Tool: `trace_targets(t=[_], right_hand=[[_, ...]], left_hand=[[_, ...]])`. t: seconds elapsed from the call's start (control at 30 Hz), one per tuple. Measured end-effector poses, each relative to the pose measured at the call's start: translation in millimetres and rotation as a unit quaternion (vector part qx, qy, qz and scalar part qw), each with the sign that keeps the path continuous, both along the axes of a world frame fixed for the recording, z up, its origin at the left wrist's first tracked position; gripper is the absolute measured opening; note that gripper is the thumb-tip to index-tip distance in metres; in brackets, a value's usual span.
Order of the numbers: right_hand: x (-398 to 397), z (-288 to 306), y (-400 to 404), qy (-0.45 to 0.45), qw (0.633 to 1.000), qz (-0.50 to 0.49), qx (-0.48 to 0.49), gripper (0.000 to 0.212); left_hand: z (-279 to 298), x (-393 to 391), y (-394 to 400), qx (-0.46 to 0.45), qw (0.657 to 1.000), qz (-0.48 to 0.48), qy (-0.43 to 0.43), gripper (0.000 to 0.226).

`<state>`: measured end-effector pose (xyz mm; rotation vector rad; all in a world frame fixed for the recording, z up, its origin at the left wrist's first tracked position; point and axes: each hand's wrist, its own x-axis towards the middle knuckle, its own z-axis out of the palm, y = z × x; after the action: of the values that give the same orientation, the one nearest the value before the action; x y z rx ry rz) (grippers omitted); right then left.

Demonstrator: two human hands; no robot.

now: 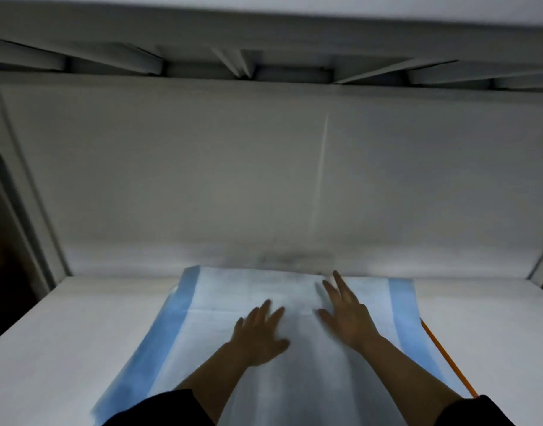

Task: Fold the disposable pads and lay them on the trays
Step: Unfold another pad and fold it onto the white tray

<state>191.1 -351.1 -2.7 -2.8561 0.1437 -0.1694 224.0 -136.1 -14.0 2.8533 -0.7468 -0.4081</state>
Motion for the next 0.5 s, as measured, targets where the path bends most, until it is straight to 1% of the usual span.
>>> trace_targets(t=[0.03, 0.1, 0.13, 0.2, 0.3, 0.4, 0.5], right_hand=[[-1, -3, 6, 0.037, 0.999, 0.0, 0.017, 0.068], [-7, -9, 18, 0.12, 0.992, 0.005, 0.038, 0.076], [-13, -14, 21, 0.146, 0.989, 0.009, 0.038, 0.075], [-24, -24, 22, 0.17, 0.985, 0.012, 0.036, 0.068], [-43, -33, 12, 0.201, 0.979, -0.017, 0.029, 0.067], [-59, -30, 2, 0.21, 0.976, -0.051, 0.009, 0.068], [-73, -18, 5, 0.206, 0.975, -0.078, 0.008, 0.067]], left_hand=[[-5, -5, -2, 0.009, 1.0, 0.007, 0.017, 0.071], [-12, -15, -5, 0.027, 0.998, 0.025, 0.043, 0.066], [-15, -21, -5, 0.033, 0.998, 0.029, 0.055, 0.065], [-20, -27, -1, 0.033, 0.997, 0.036, 0.065, 0.065], [-26, -32, 15, 0.044, 0.996, 0.061, 0.048, 0.065], [-26, -39, 40, 0.059, 0.993, 0.097, 0.017, 0.064], [-19, -49, 65, 0.071, 0.988, 0.135, -0.001, 0.063]])
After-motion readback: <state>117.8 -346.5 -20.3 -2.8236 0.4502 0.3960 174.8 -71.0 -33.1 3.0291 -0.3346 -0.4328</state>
